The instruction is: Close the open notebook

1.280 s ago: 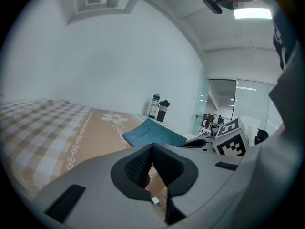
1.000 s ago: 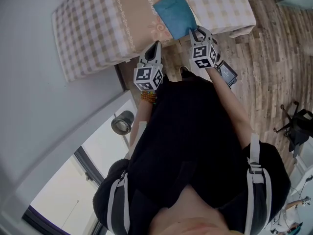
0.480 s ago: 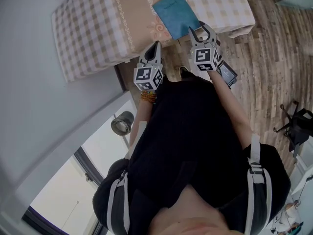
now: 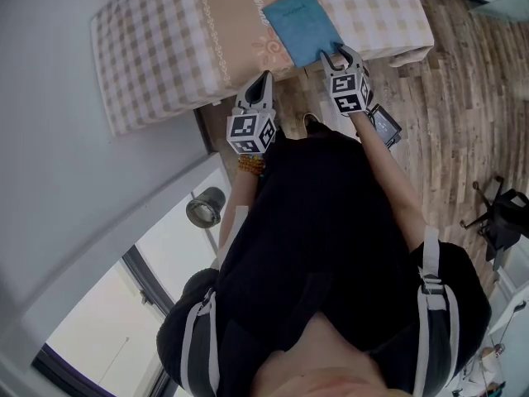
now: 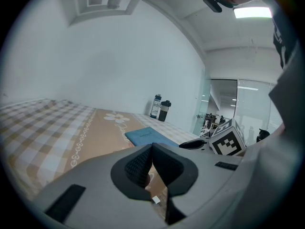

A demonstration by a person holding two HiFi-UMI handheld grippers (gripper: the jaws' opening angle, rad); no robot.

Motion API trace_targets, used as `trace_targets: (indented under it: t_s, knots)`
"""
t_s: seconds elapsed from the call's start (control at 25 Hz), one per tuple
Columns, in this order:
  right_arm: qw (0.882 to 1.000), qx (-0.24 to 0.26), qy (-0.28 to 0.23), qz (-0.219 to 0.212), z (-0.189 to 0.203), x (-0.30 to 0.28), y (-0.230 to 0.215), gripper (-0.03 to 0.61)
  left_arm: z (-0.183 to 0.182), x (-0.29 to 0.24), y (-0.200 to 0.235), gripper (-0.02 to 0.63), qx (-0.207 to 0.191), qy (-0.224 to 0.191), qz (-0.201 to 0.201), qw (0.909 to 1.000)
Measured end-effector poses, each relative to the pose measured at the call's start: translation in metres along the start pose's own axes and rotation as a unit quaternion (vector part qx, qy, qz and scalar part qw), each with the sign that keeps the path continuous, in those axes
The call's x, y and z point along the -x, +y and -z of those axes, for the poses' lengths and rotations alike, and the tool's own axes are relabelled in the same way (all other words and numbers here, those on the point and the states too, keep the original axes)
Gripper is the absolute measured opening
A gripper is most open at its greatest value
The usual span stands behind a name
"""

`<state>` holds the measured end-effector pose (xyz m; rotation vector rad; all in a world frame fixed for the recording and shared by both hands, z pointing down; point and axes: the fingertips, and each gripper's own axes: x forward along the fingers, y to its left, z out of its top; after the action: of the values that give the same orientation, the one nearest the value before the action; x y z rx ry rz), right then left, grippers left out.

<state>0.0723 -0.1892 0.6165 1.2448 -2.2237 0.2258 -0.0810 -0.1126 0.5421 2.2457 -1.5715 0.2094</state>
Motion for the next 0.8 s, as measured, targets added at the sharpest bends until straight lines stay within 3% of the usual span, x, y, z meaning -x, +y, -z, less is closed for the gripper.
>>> trace_targets:
  t_s: [0.36,0.56,0.8]
  knots:
    - [1.000,-0.007,-0.024,-0.005,-0.013,0.009,0.000,0.163,-0.006,0.000,-0.001,0.015,-0.005,-0.010,-0.001,0.9999]
    - [0.995,0.002,-0.094,-0.011,-0.055,0.030,0.008,0.164,-0.019,-0.001,-0.002,0.015,-0.025,-0.028,-0.006,0.9993]
    - [0.979,0.024,-0.196,-0.048,-0.107,0.059,0.035,0.159,-0.042,0.001,-0.007,0.015,-0.074,-0.065,-0.023,0.9949]
